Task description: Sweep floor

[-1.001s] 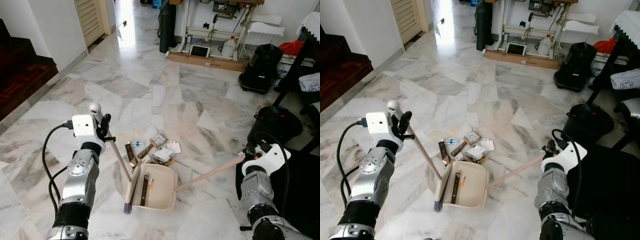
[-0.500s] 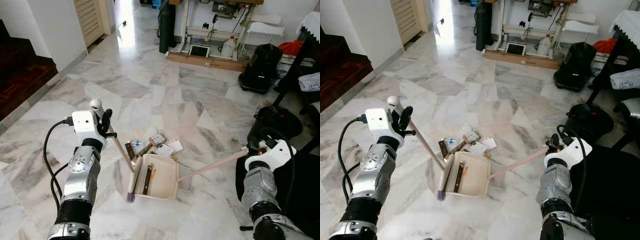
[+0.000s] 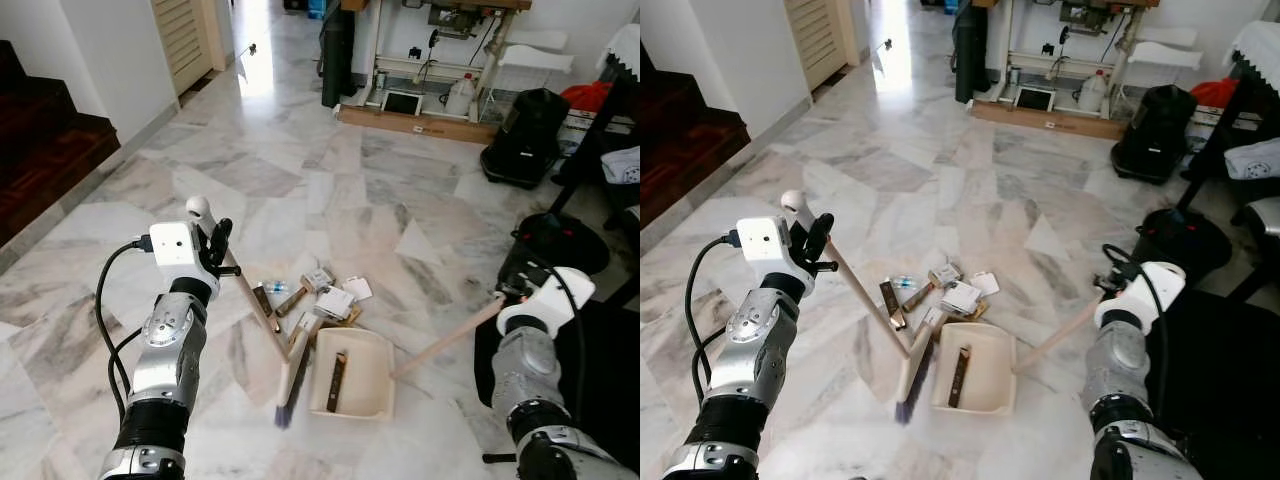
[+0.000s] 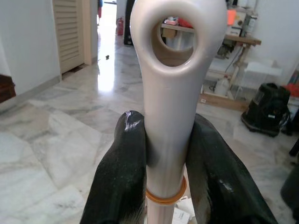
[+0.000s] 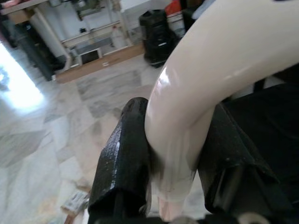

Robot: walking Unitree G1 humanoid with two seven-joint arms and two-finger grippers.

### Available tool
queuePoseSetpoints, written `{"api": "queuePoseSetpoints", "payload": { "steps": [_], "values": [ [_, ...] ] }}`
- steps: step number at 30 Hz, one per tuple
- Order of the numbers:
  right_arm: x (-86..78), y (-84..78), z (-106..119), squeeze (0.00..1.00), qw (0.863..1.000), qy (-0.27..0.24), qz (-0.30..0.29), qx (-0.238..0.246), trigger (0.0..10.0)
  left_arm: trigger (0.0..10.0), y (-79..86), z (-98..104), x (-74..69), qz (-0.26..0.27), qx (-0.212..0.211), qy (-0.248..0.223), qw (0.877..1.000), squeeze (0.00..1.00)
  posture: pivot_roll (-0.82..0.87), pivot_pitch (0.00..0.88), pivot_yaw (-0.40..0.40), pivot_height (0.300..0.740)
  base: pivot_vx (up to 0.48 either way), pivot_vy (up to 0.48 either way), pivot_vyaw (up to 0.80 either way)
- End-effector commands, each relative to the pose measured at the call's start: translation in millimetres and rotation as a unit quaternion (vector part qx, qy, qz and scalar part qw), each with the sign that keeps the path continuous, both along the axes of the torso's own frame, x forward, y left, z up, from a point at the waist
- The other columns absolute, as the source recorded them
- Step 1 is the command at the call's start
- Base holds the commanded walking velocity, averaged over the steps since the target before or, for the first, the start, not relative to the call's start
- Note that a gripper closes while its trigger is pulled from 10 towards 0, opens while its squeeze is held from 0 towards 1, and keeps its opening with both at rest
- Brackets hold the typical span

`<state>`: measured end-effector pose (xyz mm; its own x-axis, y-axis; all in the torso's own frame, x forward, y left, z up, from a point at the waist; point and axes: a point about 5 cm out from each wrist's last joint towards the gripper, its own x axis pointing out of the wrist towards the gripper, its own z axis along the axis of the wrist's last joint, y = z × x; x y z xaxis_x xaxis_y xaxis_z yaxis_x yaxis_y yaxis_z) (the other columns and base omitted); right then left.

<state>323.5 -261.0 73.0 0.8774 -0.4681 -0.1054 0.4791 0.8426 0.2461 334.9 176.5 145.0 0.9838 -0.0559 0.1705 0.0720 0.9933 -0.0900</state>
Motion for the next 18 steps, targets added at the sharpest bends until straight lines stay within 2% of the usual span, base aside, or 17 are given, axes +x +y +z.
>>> {"api": "queuePoseSetpoints", "payload": {
  "steps": [1, 2, 5, 6, 13, 18],
  "values": [
    [12.6, -1.9, 22, 0.0, 0.999, -0.043, -0.01, 0.004, 10.0, 10.0, 1.1, 20, 0.9, -0.001, 0.039, -0.047, 0.998, 0.0, 0.01, 0.0, 0.0, 0.74, 0.0, 0.0, 0.0],
    [12.6, -1.9, 22, 0.0, 0.999, -0.043, -0.01, 0.004, 10.0, 10.0, 1.1, 20, 0.9, -0.001, 0.039, -0.047, 0.998, 0.0, 0.01, 0.0, 0.0, 0.74, 0.0, 0.0, 0.0],
    [15.1, -2.3, 20, 0.0, 0.993, -0.059, -0.028, 0.095, 10.0, 10.0, 4.6, 22, 0.0, 0.002, 0.043, -0.049, 0.998, 0.0, 0.02, 0.0, 0.003, 0.74, 0.0, 0.0, 0.0],
    [14.9, -3.0, 19, 0.0, 0.992, -0.064, -0.033, 0.109, 10.0, 10.0, 5.6, 22, -0.3, 0.004, 0.041, -0.048, 0.998, 0.0, 0.02, 0.0, 0.003, 0.74, 0.0, 0.0, 0.0],
    [14.6, -5.6, 18, 0.0, 0.982, -0.084, -0.051, 0.163, 10.0, 10.0, 9.4, 20, -1.6, 0.012, 0.034, -0.042, 0.998, 0.0, 0.02, 0.0, 0.006, 0.74, 0.0, 0.0, 0.0],
    [14.7, -0.8, 18, 0.0, 0.982, -0.097, -0.033, 0.156, 10.0, 10.0, 12.8, 11, -3.8, 0.03, 0.036, -0.027, 0.999, 0.0, 0.02, 0.0, 0.015, 0.74, 0.0, 0.0, 0.0]
  ]
}}
